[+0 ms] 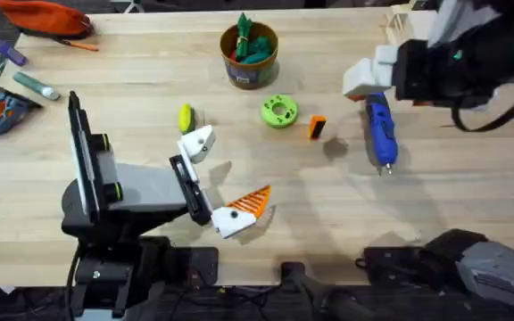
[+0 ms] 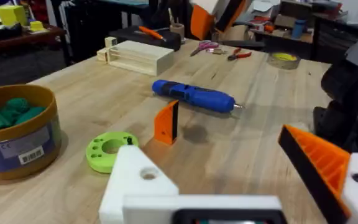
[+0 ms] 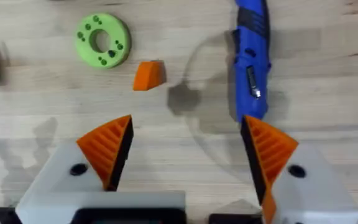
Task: Pick up the gripper from the table and insert it into the empty holder that is missing its gripper. Then pick up a screw, insert it into the mounting hole, and use the screwdriver to tighten it. Finally, clean up the table by picking up the vegetable and placing it into the bucket.
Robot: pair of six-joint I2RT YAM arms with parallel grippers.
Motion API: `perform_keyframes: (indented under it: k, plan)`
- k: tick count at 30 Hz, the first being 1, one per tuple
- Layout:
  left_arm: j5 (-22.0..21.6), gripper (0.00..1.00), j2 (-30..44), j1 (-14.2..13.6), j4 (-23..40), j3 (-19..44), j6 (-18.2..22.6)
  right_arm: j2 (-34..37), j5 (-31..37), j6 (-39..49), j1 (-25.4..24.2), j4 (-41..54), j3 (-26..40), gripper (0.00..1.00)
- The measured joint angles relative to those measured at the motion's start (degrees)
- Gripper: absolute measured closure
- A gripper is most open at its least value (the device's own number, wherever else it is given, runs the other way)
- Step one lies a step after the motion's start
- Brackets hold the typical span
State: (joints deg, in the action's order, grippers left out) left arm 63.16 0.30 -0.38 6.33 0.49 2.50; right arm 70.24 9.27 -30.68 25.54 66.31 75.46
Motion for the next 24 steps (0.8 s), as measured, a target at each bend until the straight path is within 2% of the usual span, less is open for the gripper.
perform_keyframes:
  k: [6, 13, 24]
  plan:
    - [0.0, 0.014, 0.0, 0.0, 0.0, 0.0, 0.0, 1.4, 0.2, -5.7, 4.3, 1.9, 0.8, 0.008]
    - [0.0, 0.014, 0.0, 0.0, 0.0, 0.0, 0.0, 8.9, 0.2, -7.8, 4.7, 8.6, 6.1, 0.008]
    - [0.0, 0.015, 0.0, 0.0, 0.0, 0.0, 0.0, 15.7, -2.9, -8.0, 6.8, 7.6, 7.9, 0.008]
